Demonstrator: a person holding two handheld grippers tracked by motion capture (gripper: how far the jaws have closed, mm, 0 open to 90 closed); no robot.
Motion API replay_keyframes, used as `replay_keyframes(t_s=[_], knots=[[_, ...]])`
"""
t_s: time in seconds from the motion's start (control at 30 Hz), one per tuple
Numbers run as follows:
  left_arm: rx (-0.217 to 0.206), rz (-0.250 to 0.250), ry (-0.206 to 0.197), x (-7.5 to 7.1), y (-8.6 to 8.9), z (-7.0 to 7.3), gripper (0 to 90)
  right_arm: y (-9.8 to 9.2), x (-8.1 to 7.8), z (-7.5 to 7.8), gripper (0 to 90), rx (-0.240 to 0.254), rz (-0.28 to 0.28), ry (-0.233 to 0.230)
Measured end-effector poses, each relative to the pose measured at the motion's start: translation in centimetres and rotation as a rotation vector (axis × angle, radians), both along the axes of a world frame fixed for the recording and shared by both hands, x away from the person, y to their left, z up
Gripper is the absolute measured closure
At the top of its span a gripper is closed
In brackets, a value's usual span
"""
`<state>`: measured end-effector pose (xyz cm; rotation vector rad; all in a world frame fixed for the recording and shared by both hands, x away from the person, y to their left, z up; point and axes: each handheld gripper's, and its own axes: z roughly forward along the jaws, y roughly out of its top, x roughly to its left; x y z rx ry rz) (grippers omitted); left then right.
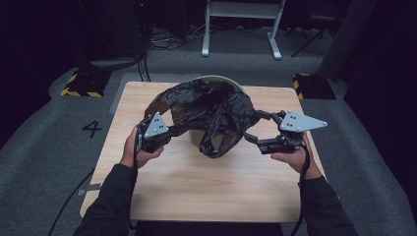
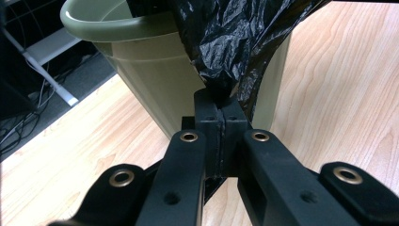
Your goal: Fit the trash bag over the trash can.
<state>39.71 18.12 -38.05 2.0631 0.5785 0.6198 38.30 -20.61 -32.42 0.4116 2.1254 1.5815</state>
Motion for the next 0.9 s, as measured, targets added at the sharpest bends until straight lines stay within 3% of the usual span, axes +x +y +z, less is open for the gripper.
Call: replay_keyframes(t_s=[0.2,0.27,0.37,0.43,0.47,0.53,0.63,0.77,0.9], knots=[[-0.003,-0.001,-0.001,0.0,-0.3,0.0,89.4,0.6,-1.2,0.5,17.0,-0.018,0.067,-0.025],[-0.001,-0.004,-0.003,0.0,-0.3,0.0,89.4,0.7,-1.4,0.5,16.2,-0.011,0.065,-0.030],[0.001,-0.004,0.000,0.1,-0.4,-0.1,89.4,0.9,-0.9,0.8,18.8,0.011,0.032,-0.034],[0.007,-0.002,-0.001,0.1,-0.6,-0.1,89.4,1.0,0.1,1.0,22.1,0.020,-0.027,-0.026],[0.007,-0.003,-0.001,0.1,-0.6,-0.2,89.4,1.1,0.6,1.0,26.8,0.009,-0.050,-0.026],[0.011,-0.015,0.004,0.3,-0.7,-0.2,89.4,1.2,1.7,0.8,44.7,-0.018,-0.106,-0.027],[0.025,-0.012,0.011,0.5,-0.8,-0.4,89.4,0.9,3.2,0.1,68.9,-0.037,-0.148,0.022],[0.041,-0.016,0.027,0.7,-0.9,-0.7,89.6,0.2,4.3,-0.6,82.8,-0.045,-0.183,0.060],[0.059,-0.020,0.041,0.9,-1.0,-1.1,89.6,-0.9,5.2,-0.9,86.9,0.013,-0.227,0.103]])
